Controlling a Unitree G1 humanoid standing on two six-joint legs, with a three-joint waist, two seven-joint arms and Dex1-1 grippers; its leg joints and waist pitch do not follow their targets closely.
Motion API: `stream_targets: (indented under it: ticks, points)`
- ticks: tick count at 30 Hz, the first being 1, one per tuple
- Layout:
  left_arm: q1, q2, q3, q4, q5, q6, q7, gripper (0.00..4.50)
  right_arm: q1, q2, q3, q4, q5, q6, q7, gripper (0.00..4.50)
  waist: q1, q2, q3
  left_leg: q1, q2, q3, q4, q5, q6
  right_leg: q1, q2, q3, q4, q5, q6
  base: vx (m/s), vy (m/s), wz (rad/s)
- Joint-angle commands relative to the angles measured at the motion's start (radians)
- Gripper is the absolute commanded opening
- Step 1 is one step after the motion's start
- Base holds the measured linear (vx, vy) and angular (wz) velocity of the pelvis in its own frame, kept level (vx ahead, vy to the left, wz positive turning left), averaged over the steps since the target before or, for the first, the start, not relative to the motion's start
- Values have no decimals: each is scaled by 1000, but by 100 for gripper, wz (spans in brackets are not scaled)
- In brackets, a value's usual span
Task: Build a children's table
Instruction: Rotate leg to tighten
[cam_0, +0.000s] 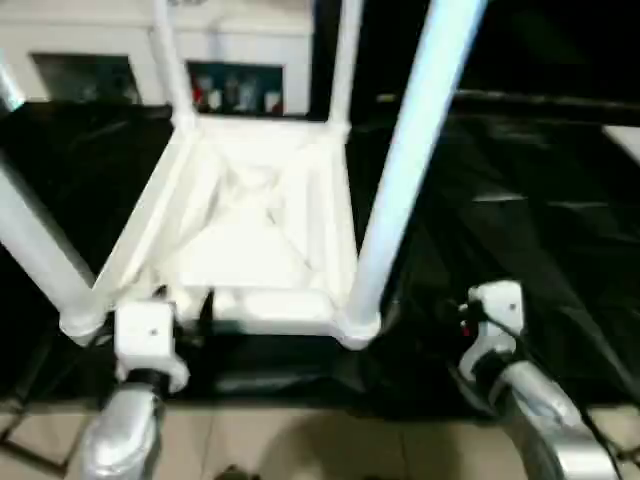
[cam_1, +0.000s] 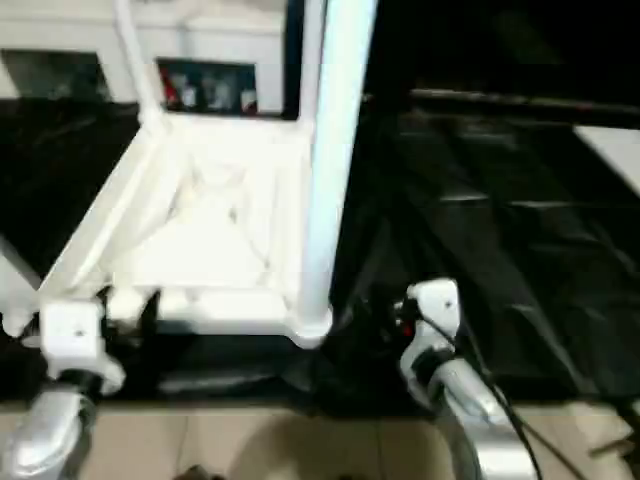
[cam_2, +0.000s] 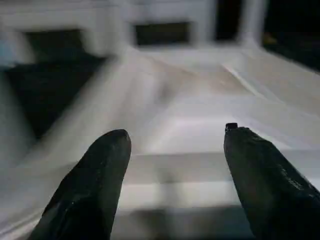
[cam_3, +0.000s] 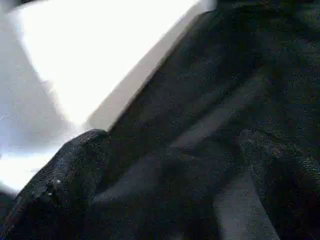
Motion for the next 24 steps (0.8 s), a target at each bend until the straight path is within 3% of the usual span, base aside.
stream_targets:
  ticks: [1, 2, 3, 4, 5, 6, 7, 8, 9, 10, 13, 14, 15, 16, 17, 18, 19, 21, 23, 24]
  points:
    - [15, -4, -6, -7, 4, 20, 10, 337, 6, -15, -9, 7, 1, -19, 17, 450, -16, -29, -3, 39, -65, -89, 102, -123, 24, -65, -116, 141, -325, -991, 38, -69, -133, 6]
    - [24, 4, -7, -11, 0, 23, 4, 337, 10, -30, -16, 14, -5, -31, 27, 450, 23, 1, 9, 10, -77, -123, 75, -27, 38, 6, -120, 144, -312, -834, -15, -72, -27, 3]
    - [27, 12, -17, -8, -2, 17, -7, 337, 17, -44, -36, 10, 1, -39, 37, 450, 29, 33, 11, 74, -55, -129, 27, -165, -5, -13, -108, 99, -292, -722, -71, -95, 77, 17]
    - [29, 14, -34, -8, 4, 11, -11, 337, 26, -61, -63, 4, 12, -45, 48, 450, 32, 52, -7, 99, -38, -136, -21, -228, -13, -1, -87, 93, -266, -560, -103, -95, 77, 17]
    - [22, 18, -40, 0, 10, -1, -10, 337, 34, -70, -83, -4, 22, -52, 52, 450, 22, 66, -31, 98, -5, -140, -89, -313, -14, 15, -28, 71, -211, -205, -140, -102, 58, 29]
    - [16, 14, -51, 12, 14, -15, -8, 337, 45, -77, -107, -7, 38, -59, 62, 450, 14, 45, -26, 94, 6, -135, -105, -331, 6, 23, -23, 67, -211, -89, -145, -85, 43, 21]
    - [9, 18, -53, 24, 19, -25, -6, 337, 57, -78, -121, -12, 44, -65, 62, 450, 9, 67, -36, 95, 12, -132, -117, -329, 28, 28, -31, 72, -210, 44, -164, -85, 43, 21]
    - [9, 18, -53, 24, 19, -25, -6, 337, 57, -78, -121, -12, 44, -65, 62, 450, 1, 71, -37, 85, 1, -123, -124, -358, 34, 35, -43, 73, -224, 13, -165, -51, 59, 10]
    - [-7, 25, -54, 36, 25, -43, -5, 337, 71, -74, -137, -31, 60, -63, 61, 450, -5, 60, -35, 75, -2, -118, -127, -346, 33, 38, -45, 73, -231, 4, -157, -27, 54, -1]
    - [-29, 35, -39, 57, 22, -58, 3, 337, 100, -52, -151, -69, 97, -63, 58, 450, -5, 65, -37, 71, -5, -116, -129, -329, 33, 36, -49, 73, -237, 1, -135, -27, 54, -1]
    - [-31, 47, 12, 90, 15, -56, 31, 337, 165, -21, -116, -131, 100, -109, 55, 450, -25, 67, -49, 62, -8, -118, -132, -264, 30, 43, -50, 65, -235, 105, -103, 0, 0, 0]
    - [-31, 47, 12, 90, 15, -56, 31, 337, 165, -21, -116, -131, 100, -109, 55, 450, -30, 62, -49, 58, -10, -117, -132, -254, 32, 47, -49, 63, -236, 134, -95, 0, 0, 0]
    - [-10, 48, 51, 95, -13, -68, 40, 337, 208, -10, -88, -178, 108, -136, 73, 450, -43, 82, -58, 53, -15, -120, -125, -221, 33, 49, -50, 62, -227, 214, -85, 0, 0, 0]
    - [-10, 48, 51, 96, -14, -68, 40, 337, 209, -10, -87, -179, 109, -136, 73, 450, -51, 72, -58, 52, -14, -117, -124, -215, 39, 50, -48, 60, -231, 243, -78, 0, 0, 0]
    - [-3, 50, 64, 102, -23, -77, 42, 337, 221, -7, -80, -195, 117, -142, 84, 450, -63, 68, -59, 48, -18, -118, -124, -198, 48, 54, -46, 56, -227, 290, -78, 0, 0, 0]
    - [9, 45, 82, 113, -61, -82, 27, 356, 236, -5, -80, -208, 142, -136, 103, 450, -66, 77, -60, 49, -19, -119, -123, -205, 51, 50, -47, 54, -226, 294, -81, 0, 0, 0]
    - [14, 38, 99, 121, -107, -87, 13, 366, 246, -5, -81, -223, 170, -124, 128, 450, -73, 72, -58, 50, -18, -116, -123, -223, 60, 48, -49, 57, -231, 282, -85, 0, 0, 0]
    - [-6, 36, 127, 115, -142, -84, 19, 372, 234, -16, -66, -239, 171, -113, 147, 450, -76, 88, -52, 52, -14, -115, -128, -274, 64, 40, -51, 59, -238, 205, -107, 0, 0, 0]
    - [-25, 34, 137, 125, -145, -79, 30, 377, 212, -14, -58, -235, 175, -108, 146, 450, -79, 77, -47, 52, -14, -112, -131, -294, 59, 40, -50, 61, -245, 151, -110, 0, 0, 0]
    - [-29, 34, 138, 125, -142, -74, 34, 410, 200, -13, -55, -227, 167, -109, 140, 450, -79, 79, -45, 53, -14, -112, -133, -300, 57, 38, -50, 62, -247, 128, -111, 0, 0, 0]
